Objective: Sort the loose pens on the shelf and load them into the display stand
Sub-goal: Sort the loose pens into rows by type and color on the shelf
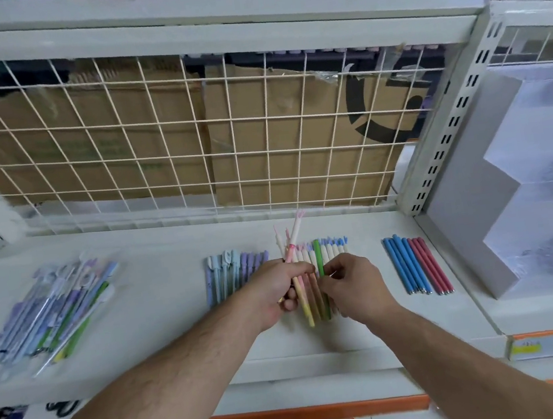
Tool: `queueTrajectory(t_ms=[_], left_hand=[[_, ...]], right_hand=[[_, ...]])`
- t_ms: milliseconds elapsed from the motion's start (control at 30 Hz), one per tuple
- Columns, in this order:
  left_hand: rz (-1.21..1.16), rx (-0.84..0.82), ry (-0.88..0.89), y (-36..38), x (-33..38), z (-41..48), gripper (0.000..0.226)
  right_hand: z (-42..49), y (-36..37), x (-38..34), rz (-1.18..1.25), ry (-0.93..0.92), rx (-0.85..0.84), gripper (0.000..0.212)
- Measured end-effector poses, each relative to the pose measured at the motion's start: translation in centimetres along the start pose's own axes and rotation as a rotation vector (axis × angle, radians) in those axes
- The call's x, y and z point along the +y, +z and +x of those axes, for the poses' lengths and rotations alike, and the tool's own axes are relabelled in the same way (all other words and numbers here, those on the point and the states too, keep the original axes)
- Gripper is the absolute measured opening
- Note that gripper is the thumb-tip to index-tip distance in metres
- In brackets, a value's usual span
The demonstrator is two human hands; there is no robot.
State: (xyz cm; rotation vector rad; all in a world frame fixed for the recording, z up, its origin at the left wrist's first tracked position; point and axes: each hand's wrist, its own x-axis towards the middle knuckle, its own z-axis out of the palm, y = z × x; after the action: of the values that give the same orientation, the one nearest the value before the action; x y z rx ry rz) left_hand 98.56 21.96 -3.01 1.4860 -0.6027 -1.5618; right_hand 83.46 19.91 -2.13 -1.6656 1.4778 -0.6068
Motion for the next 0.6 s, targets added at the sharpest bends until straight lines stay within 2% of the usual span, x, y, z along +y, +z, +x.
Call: queueTrajectory(t_ms=[67, 267, 367, 600], left_hand=[[-0.002, 0.000, 0.000, 0.1, -0.1, 0.3, 0.031], [0.017, -0.007, -0.006, 1.5, 0.2, 0.5, 0.027], [0.030, -0.002, -0.004, 2.5, 0.3, 0.9, 0.028], [0.027, -0.010, 0.003, 4.7, 0.7, 2.2, 0.018]], right_hand=[[0.5, -0.6, 0.6, -0.021, 0.037, 0.058, 0.009], [1.7, -3.5, 3.3, -0.253, 0.099, 0.189, 0.013], [2.5, -4.8, 4.8, -0.419, 0.094, 0.232, 0.005], [4.5, -6.5, 5.4, -0.748, 0.044, 0.109, 0.021]])
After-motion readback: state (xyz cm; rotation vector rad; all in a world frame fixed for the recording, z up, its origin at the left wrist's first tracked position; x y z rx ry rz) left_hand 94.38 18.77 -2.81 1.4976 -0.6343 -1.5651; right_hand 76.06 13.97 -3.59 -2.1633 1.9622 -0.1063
